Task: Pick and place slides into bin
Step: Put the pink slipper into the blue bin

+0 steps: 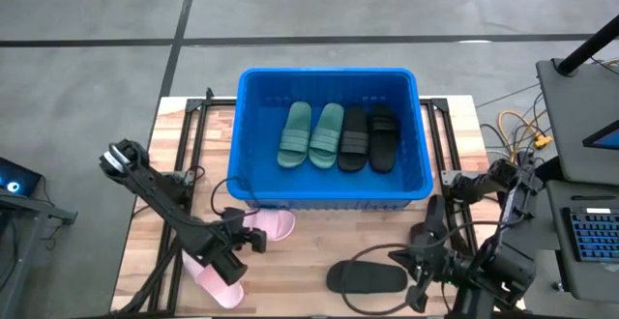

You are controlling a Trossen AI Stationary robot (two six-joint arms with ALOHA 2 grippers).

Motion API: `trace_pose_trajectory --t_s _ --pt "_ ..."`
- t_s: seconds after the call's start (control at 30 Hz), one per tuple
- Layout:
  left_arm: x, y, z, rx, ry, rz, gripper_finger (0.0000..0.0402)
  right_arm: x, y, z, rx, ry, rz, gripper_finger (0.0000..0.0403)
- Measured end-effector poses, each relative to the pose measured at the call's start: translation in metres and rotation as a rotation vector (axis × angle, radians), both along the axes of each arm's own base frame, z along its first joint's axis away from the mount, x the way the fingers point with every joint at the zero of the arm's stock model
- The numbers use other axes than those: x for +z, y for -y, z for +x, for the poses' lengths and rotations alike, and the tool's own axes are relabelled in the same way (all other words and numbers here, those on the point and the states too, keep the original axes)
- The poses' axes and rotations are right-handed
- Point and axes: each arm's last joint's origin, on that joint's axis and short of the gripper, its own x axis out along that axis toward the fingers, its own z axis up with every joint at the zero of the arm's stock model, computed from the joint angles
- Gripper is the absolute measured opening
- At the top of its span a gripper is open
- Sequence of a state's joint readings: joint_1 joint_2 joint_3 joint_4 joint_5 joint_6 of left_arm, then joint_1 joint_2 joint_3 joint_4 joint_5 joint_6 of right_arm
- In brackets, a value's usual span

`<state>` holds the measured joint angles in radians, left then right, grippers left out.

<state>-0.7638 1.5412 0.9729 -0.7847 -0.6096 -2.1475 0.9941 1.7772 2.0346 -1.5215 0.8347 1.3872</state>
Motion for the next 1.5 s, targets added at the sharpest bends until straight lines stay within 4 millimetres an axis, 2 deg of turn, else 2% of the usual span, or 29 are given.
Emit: trace_pose_trajectory --t_s 0.33,0.73,0.83,0.93,1.17,1.2,1.37,1.5 --pt "-0.023 -0.009 0.002 0.023 0.013 -0.012 0.0270 0.001 -0.001 0.000 -0.008 0.025 0.012 0.0008" --pt "-0.047 0.000 0.013 0.023 0.051 -0.005 0.0263 0.003 -0.002 0.002 -0.052 0.089 0.041 0.0008" --pt "-0.049 0.000 0.013 0.024 0.051 0.006 0.0236 0.003 -0.002 0.003 -0.060 0.110 0.034 0.0008" --pt "-0.049 0.000 0.014 -0.009 0.051 0.029 0.0189 0.003 -0.002 0.003 -0.063 0.115 0.034 0.0008" --pt "-0.048 0.001 0.016 -0.099 0.032 0.074 0.0026 0.005 -0.001 0.005 -0.073 0.135 0.037 0.0008" --pt "-0.048 0.002 0.017 -0.110 0.040 0.076 0.0014 0.005 -0.001 0.005 -0.074 0.137 0.039 0.0008" --pt "-0.037 0.007 0.022 -0.194 0.088 0.043 0.0002 0.005 -0.001 0.005 -0.077 0.139 0.045 0.0008" --pt "-0.013 0.013 0.026 -0.286 0.136 0.026 0.0001 0.005 -0.001 0.005 -0.078 0.140 0.047 0.0008"
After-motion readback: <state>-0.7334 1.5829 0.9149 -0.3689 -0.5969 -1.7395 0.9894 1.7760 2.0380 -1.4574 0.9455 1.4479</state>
